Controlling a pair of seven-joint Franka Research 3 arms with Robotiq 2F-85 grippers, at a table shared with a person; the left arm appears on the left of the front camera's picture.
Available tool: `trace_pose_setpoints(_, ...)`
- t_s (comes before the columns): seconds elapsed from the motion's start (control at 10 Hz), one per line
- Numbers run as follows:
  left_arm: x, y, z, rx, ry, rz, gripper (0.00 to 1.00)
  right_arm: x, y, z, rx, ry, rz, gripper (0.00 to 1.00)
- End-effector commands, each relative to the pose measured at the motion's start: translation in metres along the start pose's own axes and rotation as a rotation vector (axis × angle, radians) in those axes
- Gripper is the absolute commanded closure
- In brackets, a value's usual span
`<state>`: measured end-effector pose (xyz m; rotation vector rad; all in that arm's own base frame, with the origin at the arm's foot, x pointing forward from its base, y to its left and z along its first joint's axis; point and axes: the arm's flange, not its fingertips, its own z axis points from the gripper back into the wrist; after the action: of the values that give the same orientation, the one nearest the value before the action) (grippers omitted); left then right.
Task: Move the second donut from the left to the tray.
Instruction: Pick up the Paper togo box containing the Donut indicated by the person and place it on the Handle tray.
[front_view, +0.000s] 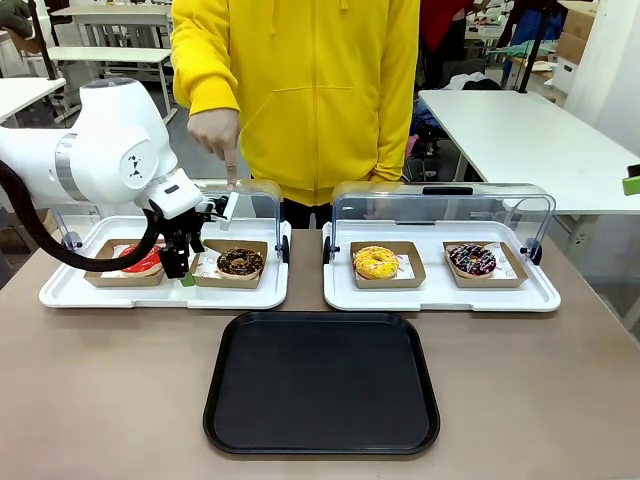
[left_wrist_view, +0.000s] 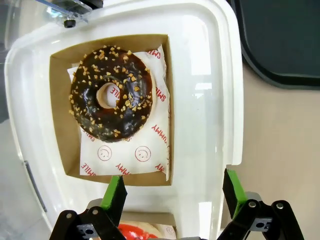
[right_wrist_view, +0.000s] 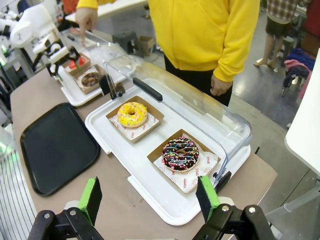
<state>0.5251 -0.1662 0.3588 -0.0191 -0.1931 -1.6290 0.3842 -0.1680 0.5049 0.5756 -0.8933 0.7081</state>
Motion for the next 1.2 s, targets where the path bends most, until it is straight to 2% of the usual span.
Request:
trace_pose_setpoints(0.0, 0.001, 0.008, -0.008, -0.021, 0.002, -0.036, 0.0, 0.001, -0.002, -0.001, 0.001, -0.03, 0.026, 0.0)
trace_pose_setpoints(1.1, 0.002, 0.024, -0.041, -0.02, 0.033, -0.036, 0.0, 0.001, -0.002, -0.001, 0.001, -0.03, 0.026, 0.0)
